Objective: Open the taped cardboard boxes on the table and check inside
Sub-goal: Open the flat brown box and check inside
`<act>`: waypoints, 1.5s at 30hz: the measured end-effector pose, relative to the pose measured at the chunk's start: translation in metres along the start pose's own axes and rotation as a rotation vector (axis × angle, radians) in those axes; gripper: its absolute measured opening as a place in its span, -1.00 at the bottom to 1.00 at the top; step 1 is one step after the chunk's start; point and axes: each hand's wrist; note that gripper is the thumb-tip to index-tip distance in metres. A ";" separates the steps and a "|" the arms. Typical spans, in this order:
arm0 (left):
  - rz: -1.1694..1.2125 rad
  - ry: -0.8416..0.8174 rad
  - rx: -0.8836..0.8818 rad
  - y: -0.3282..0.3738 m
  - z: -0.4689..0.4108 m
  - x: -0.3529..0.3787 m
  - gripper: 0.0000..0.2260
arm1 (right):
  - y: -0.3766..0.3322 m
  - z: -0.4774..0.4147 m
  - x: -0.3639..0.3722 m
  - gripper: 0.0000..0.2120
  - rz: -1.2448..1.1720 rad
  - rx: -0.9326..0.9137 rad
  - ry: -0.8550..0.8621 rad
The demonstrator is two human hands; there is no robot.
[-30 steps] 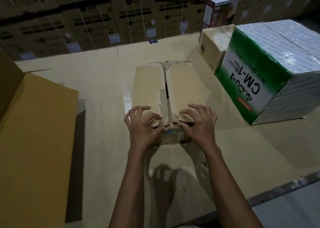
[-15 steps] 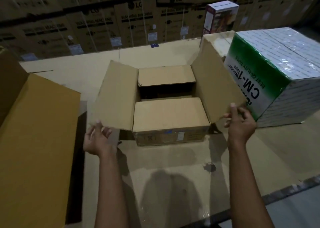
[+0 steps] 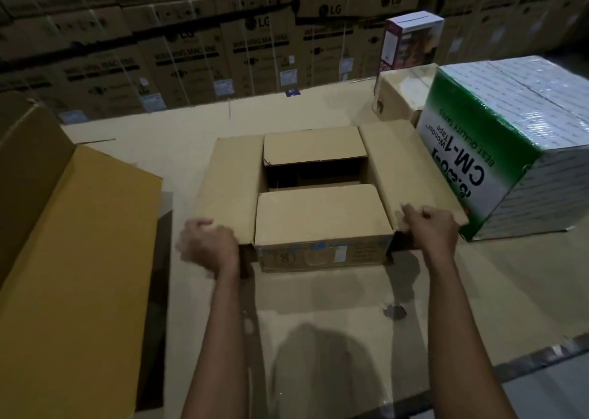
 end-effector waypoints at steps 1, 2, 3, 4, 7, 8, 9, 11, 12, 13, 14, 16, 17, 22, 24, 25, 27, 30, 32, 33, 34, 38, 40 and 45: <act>-0.050 -0.043 0.196 0.015 0.004 0.005 -0.77 | -0.011 0.005 0.004 -0.67 -0.006 -0.068 -0.017; -0.059 -0.118 0.338 0.027 0.006 0.013 -0.82 | -0.019 0.009 0.008 -0.69 -0.021 -0.120 -0.034; -0.062 -0.214 0.450 0.037 0.008 0.021 -0.87 | -0.025 0.014 0.013 -0.71 -0.036 -0.160 -0.057; -0.100 -0.325 0.532 0.043 0.009 0.033 -0.88 | -0.027 0.020 0.017 -0.73 -0.051 -0.193 -0.086; -0.360 -0.608 0.734 0.053 0.011 0.061 -0.65 | -0.024 0.032 0.024 -0.75 -0.093 -0.252 -0.190; -0.452 -0.672 0.777 0.057 0.009 0.067 -0.60 | -0.021 0.034 0.025 -0.76 -0.095 -0.269 -0.221; -0.552 -0.727 0.807 0.061 0.005 0.071 -0.59 | -0.019 0.035 0.024 -0.78 -0.093 -0.279 -0.250; -0.645 -0.786 0.807 0.074 -0.007 0.075 -0.63 | -0.016 0.036 0.022 -0.86 -0.115 -0.280 -0.303; -0.586 -0.808 0.771 0.084 -0.014 0.074 -0.70 | -0.016 0.036 0.020 -0.85 -0.125 -0.292 -0.335; -0.467 -0.829 0.710 0.095 -0.019 0.068 -0.78 | -0.017 0.036 0.019 -0.77 -0.123 -0.316 -0.360; -0.320 -0.866 0.622 0.107 -0.023 0.059 -0.84 | -0.018 0.035 0.017 -0.66 -0.118 -0.346 -0.370; -0.010 -0.927 0.520 0.126 -0.025 0.029 -0.90 | -0.026 0.037 0.011 -0.53 -0.147 -0.380 -0.318; 0.130 -0.957 0.502 0.133 -0.022 0.008 -0.91 | -0.032 0.038 0.007 -0.51 -0.180 -0.387 -0.268; 0.404 -1.248 0.340 0.108 -0.009 -0.058 -0.73 | -0.048 0.041 -0.020 -0.65 -0.462 -0.322 -0.300; 0.381 -1.320 0.229 0.079 -0.003 -0.056 -0.72 | -0.038 0.040 -0.028 -0.59 -0.480 -0.239 -0.464; 0.377 -1.313 0.163 0.064 0.003 -0.051 -0.73 | -0.029 0.038 -0.031 -0.56 -0.472 -0.191 -0.563; 0.406 -1.186 0.033 0.031 0.018 -0.032 -0.77 | -0.010 0.034 -0.033 -0.46 -0.440 -0.098 -0.725; 0.429 -0.961 -0.048 -0.001 0.033 -0.012 -0.77 | 0.005 0.031 -0.026 -0.43 -0.410 0.013 -0.802; 0.412 -0.953 -0.030 0.001 0.035 -0.009 -0.76 | 0.007 0.032 -0.017 -0.58 -0.369 0.033 -0.777; 0.384 -0.969 -0.001 0.007 0.035 -0.010 -0.76 | 0.005 0.032 -0.014 -0.62 -0.336 0.024 -0.751; 0.351 -0.975 0.039 0.016 0.034 -0.011 -0.77 | 0.002 0.032 -0.011 -0.65 -0.320 0.008 -0.731; 0.316 -0.908 0.182 0.052 0.026 -0.005 -0.80 | -0.029 0.023 -0.005 -0.70 -0.407 -0.045 -0.639; 0.316 -0.886 0.261 0.066 0.021 0.008 -0.80 | -0.043 0.014 0.002 -0.72 -0.460 -0.094 -0.587; 0.171 -0.854 0.422 0.079 0.017 0.051 -0.85 | -0.062 -0.010 0.036 -0.75 -0.383 -0.183 -0.534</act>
Point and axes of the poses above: each hand's wrist, its own z-axis away from the middle knuckle, its own x-axis out of the palm, y = z × x, and after that the axes turned 5 degrees about -z, right-handed
